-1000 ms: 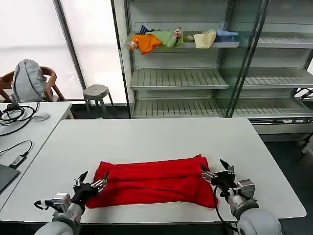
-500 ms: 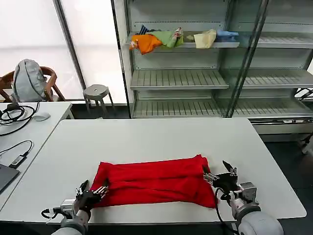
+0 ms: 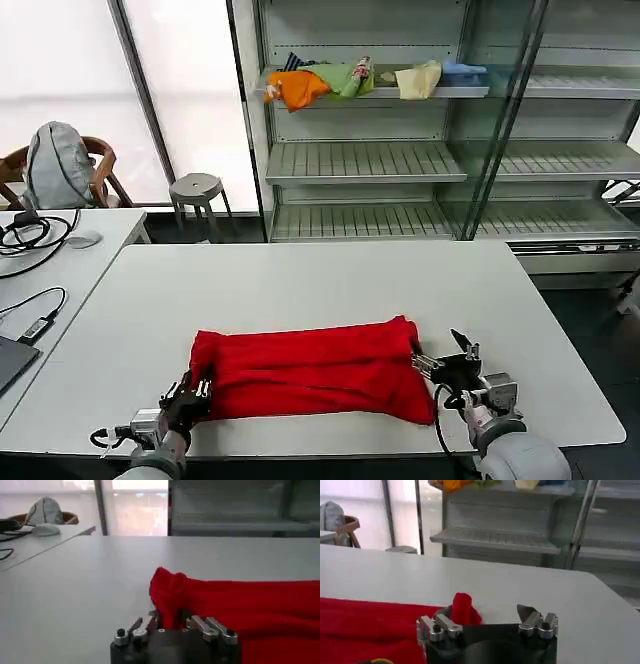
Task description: Fold and organize the clothes.
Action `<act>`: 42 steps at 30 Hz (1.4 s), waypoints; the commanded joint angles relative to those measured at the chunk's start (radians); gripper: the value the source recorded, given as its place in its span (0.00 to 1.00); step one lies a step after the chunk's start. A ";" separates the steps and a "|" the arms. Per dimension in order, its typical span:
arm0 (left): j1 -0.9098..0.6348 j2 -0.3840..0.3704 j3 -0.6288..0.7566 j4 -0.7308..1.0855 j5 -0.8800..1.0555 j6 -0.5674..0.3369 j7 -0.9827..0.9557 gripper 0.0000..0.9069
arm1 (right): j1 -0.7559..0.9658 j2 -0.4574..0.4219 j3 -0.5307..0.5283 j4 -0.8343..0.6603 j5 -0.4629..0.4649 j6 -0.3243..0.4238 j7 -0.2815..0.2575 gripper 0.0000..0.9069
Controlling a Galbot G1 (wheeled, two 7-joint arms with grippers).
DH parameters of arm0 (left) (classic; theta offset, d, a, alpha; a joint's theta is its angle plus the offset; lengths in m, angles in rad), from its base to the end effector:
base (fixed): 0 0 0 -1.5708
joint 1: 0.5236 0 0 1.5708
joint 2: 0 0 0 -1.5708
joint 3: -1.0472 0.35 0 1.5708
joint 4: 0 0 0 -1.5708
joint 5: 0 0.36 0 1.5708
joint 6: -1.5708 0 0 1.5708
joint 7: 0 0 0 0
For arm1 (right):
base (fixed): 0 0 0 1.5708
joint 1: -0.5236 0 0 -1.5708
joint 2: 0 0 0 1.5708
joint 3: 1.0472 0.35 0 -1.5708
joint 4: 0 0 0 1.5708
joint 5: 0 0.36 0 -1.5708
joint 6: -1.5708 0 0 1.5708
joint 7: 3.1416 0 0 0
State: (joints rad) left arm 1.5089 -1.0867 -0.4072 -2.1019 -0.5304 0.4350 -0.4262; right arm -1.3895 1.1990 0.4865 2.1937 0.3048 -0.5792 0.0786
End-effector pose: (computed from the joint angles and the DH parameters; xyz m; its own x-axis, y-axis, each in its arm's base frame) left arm 0.2024 0.0461 -0.2852 -0.8843 -0.0637 0.4626 -0.0533 0.9980 0.0353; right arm 0.2301 -0.0407 -0.2246 -0.9323 -0.1334 0.3363 -0.1647 0.9841 -0.0661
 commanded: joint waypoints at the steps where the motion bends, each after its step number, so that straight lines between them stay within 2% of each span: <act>1: 0.024 0.003 -0.069 0.017 0.098 -0.001 0.066 0.02 | -0.001 0.000 0.000 0.011 -0.003 0.000 0.000 1.00; 8: 0.067 0.050 -0.400 0.013 0.115 0.052 0.303 0.02 | -0.007 -0.002 0.015 0.019 0.001 0.001 -0.001 1.00; 14: 0.084 0.102 -0.718 0.104 0.164 0.085 0.575 0.02 | -0.011 -0.002 0.020 0.021 0.004 0.001 -0.002 1.00; 20: 0.063 0.160 -0.861 0.136 0.172 0.097 0.699 0.02 | -0.013 -0.002 0.024 0.025 0.005 0.001 -0.002 1.00; 22: 0.056 0.163 -0.851 0.102 0.161 0.105 0.691 0.02 | -0.014 0.001 0.024 0.024 0.004 0.001 -0.001 1.00; 25: 0.059 0.130 -0.744 -0.046 0.178 0.105 0.645 0.02 | -0.018 0.009 0.018 0.022 -0.001 0.001 0.002 1.00; 28: 0.047 0.074 -0.571 -0.148 0.218 0.112 0.623 0.02 | -0.025 0.008 0.019 0.027 -0.008 0.001 0.004 1.00; 32: -0.001 0.009 -0.244 -0.200 0.299 0.123 0.560 0.02 | -0.043 0.006 0.040 0.040 -0.014 0.001 0.004 1.00; 34: -0.024 -0.019 -0.149 -0.201 0.332 0.123 0.541 0.02 | -0.053 0.008 0.055 0.045 -0.014 0.001 0.004 1.00; 37: -0.067 -0.044 -0.065 -0.177 0.368 0.122 0.528 0.02 | -0.066 0.008 0.070 0.051 -0.014 0.001 0.003 1.00; 42: -0.104 -0.054 -0.002 -0.159 0.365 0.124 0.515 0.02 | -0.078 0.010 0.092 0.051 -0.013 0.001 0.002 1.00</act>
State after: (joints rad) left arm 1.4828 -1.0840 -0.7039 -2.2096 -0.2444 0.5524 0.1023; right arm -1.4503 1.2080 0.5483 2.2412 0.2927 -0.5785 0.0810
